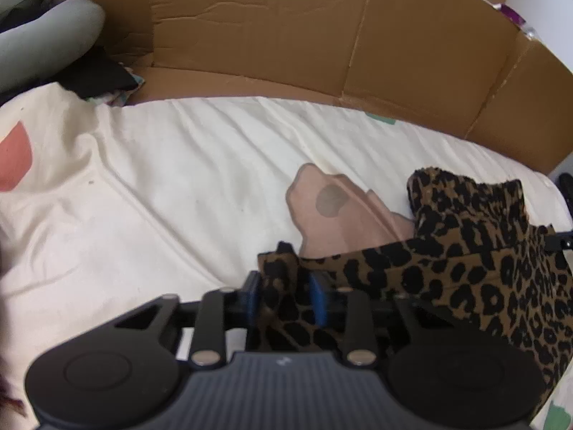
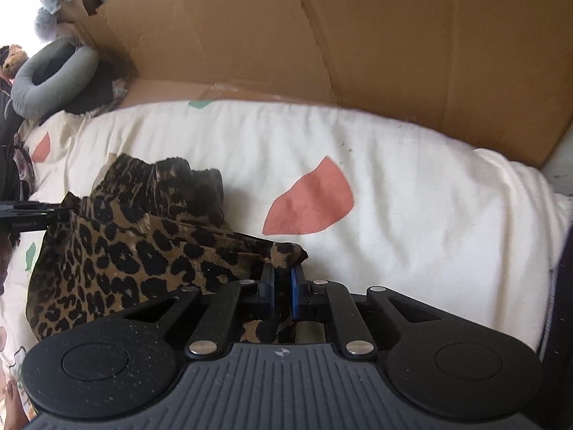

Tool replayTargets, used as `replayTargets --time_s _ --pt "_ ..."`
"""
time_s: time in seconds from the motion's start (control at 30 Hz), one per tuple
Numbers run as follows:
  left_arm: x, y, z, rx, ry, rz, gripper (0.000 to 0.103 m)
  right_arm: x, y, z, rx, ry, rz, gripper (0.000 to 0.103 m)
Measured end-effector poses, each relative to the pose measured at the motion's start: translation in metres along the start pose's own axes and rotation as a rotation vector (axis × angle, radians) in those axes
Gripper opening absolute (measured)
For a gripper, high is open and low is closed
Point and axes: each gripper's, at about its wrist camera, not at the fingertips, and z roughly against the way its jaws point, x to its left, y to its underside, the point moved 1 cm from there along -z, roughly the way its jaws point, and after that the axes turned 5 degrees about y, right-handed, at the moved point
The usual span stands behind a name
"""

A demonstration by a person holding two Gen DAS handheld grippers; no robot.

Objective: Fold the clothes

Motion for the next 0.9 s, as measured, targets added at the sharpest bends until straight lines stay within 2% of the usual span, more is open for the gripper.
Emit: replayTargets --time_s 0.03,0.13,0.37,0.6,0.9 --pt "0.0 0.001 0.001 -0.006 0.002 0.01 0.015 -0.001 0.001 0.003 -0.007 0.003 -0.004 0.006" --pt "0.002 0.001 0.008 -0.025 0.014 0.038 0.01 0.0 0.001 0.01 -0.026 0.01 -0.018 0.006" --pt "0.003 -0.002 0.034 -0.096 0.004 0.052 0.009 0.004 -0.002 0.028 -0.07 0.02 -0.034 0.006" --pt "-0.003 -0.014 0.06 -0.117 -0.045 0.029 0.009 0.012 -0.004 0.048 -0.153 0.02 -0.06 0.005" --pt "-0.018 -0.031 0.097 -0.214 -0.053 0.023 0.009 0.013 -0.012 0.072 -0.224 0.021 -0.078 0.005"
